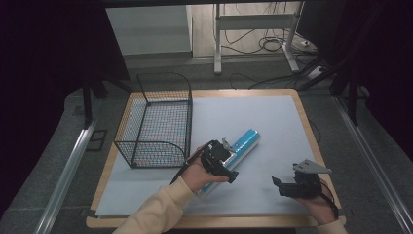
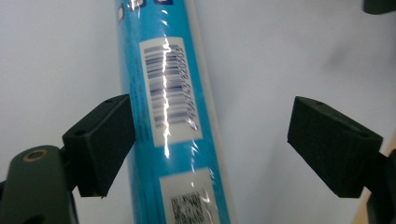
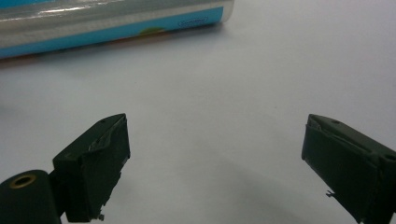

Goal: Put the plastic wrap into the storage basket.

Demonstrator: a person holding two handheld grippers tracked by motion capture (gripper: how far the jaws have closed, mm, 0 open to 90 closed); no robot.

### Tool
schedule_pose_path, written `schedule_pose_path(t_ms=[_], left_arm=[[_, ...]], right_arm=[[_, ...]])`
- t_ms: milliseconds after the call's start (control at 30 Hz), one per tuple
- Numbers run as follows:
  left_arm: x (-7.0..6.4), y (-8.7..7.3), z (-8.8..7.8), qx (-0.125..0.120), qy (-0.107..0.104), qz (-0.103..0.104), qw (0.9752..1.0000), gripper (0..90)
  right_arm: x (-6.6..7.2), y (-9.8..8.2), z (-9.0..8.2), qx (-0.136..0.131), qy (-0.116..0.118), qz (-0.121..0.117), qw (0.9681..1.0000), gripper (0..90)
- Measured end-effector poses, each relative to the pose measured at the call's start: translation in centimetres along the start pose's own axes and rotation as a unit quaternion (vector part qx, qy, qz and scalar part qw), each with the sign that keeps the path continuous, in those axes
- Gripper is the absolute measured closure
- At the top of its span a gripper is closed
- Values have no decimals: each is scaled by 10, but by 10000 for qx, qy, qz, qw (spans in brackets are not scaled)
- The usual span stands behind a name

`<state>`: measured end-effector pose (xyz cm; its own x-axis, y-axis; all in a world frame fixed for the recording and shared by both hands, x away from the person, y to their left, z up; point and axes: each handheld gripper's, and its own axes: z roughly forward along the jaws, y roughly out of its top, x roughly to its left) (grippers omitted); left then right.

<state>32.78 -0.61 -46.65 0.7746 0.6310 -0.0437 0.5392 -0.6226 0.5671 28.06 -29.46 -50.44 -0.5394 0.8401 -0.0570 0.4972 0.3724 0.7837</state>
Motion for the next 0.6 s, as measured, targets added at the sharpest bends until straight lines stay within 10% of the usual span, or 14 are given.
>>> schedule_pose_path(t_ms=[600], left_arm=[[16, 11, 42, 560, 139, -243, 9980, 147]], right_arm=[[0, -1, 1, 38, 2, 1, 10000, 79]])
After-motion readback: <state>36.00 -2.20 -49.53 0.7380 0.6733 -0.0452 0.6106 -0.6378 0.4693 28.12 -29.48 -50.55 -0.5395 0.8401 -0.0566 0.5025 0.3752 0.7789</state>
